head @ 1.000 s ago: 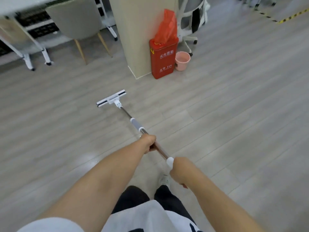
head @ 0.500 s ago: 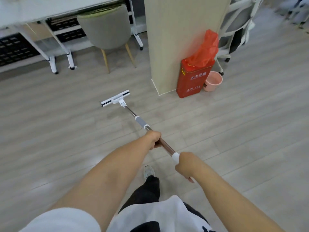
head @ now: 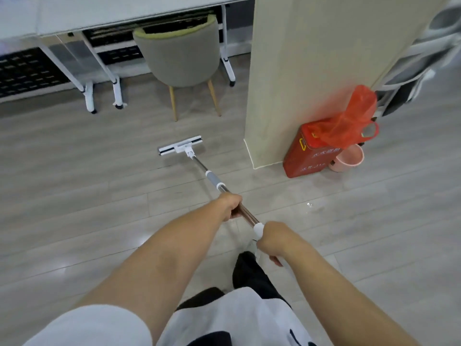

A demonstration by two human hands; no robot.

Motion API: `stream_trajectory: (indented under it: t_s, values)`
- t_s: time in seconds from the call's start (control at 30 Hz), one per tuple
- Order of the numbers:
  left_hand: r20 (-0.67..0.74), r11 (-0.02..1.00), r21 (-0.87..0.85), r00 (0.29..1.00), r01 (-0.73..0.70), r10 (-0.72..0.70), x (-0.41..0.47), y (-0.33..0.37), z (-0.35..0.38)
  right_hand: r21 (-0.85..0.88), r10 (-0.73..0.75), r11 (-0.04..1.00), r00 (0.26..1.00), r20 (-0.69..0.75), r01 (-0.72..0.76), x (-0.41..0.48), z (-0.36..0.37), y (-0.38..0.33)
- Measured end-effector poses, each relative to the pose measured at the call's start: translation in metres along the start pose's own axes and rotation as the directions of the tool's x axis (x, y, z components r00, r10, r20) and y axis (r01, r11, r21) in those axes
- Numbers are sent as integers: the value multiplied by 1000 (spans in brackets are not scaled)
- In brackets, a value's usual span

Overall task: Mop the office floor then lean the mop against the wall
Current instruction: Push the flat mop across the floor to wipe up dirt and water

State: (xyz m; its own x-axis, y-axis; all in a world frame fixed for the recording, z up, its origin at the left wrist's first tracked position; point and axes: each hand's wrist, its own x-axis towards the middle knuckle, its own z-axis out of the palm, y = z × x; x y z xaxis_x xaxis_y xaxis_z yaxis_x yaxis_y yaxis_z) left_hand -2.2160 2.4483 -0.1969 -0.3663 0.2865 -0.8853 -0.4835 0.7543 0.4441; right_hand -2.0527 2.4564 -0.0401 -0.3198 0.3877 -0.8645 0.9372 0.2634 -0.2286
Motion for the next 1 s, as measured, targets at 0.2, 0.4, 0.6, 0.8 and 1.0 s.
stream_trajectory:
  t_s: [0.2,0.4,0.6,0.8,1.0]
  values:
    - [13,999,-46,1000,-6,7,53,87,-24,-104,2,995,1000,11,-1,62,-71,-71]
    - [29,999,-32,999,-11,12,118,159,-88,-18,29,999,1000,8,-29,120,-106,-169]
    - [43,999,40,999,-1,-1,199,213,-180,155,111,983,990,-86,-97,205,-99,-284]
    - [35,1000,20,999,15,-16,261,229,-255,191,165,971,979,-117,-141,269,-77,-377]
    - [111,997,66,993,42,-49,269,208,-280,137,156,980,984,-83,-143,282,-44,-394]
